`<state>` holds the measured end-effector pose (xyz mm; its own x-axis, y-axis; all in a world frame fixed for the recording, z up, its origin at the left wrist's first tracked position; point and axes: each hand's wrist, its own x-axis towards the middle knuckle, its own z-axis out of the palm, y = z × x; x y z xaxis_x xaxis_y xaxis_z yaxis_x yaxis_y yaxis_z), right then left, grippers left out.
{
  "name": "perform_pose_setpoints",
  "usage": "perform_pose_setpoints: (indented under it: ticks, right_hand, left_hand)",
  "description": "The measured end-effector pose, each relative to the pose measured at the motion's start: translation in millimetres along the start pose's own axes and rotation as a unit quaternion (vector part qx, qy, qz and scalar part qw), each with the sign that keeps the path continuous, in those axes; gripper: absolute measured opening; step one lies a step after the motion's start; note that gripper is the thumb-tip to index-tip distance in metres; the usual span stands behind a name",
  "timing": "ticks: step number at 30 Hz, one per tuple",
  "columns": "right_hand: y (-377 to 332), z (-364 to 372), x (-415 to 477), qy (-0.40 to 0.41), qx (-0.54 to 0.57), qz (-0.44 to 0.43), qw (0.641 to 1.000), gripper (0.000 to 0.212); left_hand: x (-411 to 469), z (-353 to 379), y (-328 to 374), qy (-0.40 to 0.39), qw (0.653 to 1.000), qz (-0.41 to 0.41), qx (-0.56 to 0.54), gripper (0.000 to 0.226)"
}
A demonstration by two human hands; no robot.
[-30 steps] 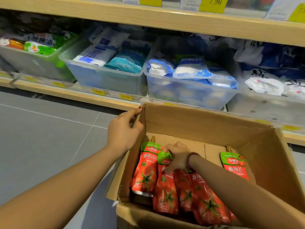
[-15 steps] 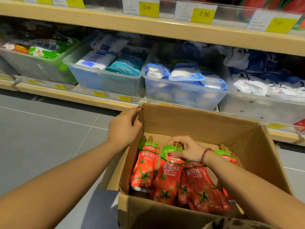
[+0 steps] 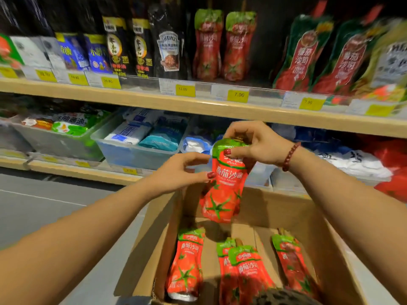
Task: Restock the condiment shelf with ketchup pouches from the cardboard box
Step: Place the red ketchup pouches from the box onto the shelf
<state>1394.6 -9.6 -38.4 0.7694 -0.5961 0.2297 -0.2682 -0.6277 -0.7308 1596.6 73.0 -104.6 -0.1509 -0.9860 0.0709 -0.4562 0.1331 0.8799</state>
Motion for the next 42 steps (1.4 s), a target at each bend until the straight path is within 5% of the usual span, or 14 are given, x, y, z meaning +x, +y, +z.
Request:
perform_pose_setpoints:
  ticks: [4,12,16,18,21,23,27,30,42]
  right_hand:
    - [-37,-43,29,0.024,-0.033,-0.047,0.998,0.016]
    - [-58,-85,57,0.051,-0.063,-0.053,0.995,0.014]
    - [-54,-95,69,0.076,-0.046,-0.036,0.995,0.048]
    - [-51,-102,74,0.122,0.013,-0.052,0.991,0.06]
    - [-35,-111,82,0.297,0.101,-0.043,0.948,0.032]
    - [-11,-112,84,0.369,0.03,0.017,0.929,0.02]
    - [40,-100,74,0.279,-0.118,0.149,0.941,0.009]
    - [52,-93,73,0.234,-0.24,0.182,0.924,0.025]
    - [75,-71,76,0.359,-0.353,0.091,0.859,0.034]
  left_hand:
    - [17,-9,37,-0.024,0.995,0.04,-0.09,0.043]
    - [47,-14,59,0.052,0.982,0.059,-0.172,0.043]
    - [65,-25,60,0.078,0.985,0.04,-0.148,0.029]
    - [72,-31,60,0.088,0.983,0.035,-0.159,0.026]
    - [84,-40,65,0.115,0.973,0.048,-0.193,0.023]
    - [94,-48,73,0.13,0.966,0.062,-0.213,0.023]
    - [114,-65,89,0.147,0.962,0.084,-0.213,0.022]
    - [128,-74,100,0.163,0.96,0.104,-0.202,0.019]
    - [180,-103,116,0.196,0.96,0.095,-0.178,0.014]
